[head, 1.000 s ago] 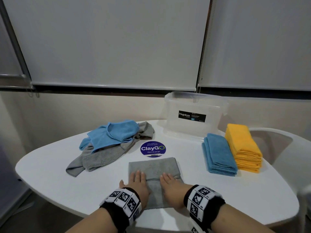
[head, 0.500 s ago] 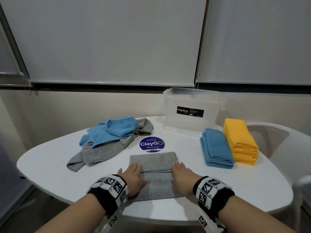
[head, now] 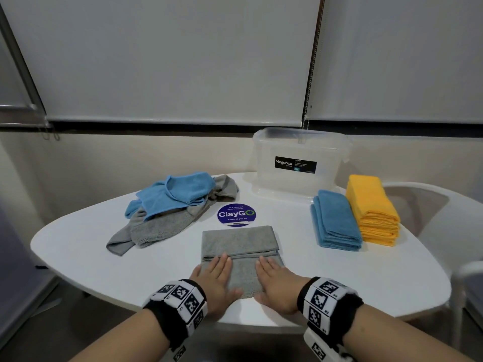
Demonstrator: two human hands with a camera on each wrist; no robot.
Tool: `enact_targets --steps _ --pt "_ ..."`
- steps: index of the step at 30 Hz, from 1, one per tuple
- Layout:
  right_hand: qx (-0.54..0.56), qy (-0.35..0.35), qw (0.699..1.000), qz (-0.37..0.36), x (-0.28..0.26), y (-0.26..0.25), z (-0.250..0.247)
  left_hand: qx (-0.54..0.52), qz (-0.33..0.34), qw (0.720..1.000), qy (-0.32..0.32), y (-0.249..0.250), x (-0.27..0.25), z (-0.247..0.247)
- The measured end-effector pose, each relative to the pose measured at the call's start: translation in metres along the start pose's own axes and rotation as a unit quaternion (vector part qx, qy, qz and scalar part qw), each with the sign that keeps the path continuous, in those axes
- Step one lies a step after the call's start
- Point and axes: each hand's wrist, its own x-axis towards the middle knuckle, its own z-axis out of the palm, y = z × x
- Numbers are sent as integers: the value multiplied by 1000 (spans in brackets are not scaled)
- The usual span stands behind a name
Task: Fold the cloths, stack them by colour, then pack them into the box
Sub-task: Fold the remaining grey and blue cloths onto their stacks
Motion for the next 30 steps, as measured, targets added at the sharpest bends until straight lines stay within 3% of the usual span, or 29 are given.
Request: enact_targets --steps 6,12,19,24,30 --pt "13 3 1000 8 -13 22 2 -3 31 999 -25 -17 -4 -2" --pt "62 -15 998 26 -27 36 -4 46 -26 998 -19 -16 -18 -17" --pt "121 141 983 2 9 27 -43 14 -33 998 51 -10 21 -50" --pt "74 102 991 40 59 0 -54 4 -25 998 57 -1 63 -51" --pt "57 46 996 59 84 -6 -48 -16 -48 999 5 2 80 -43"
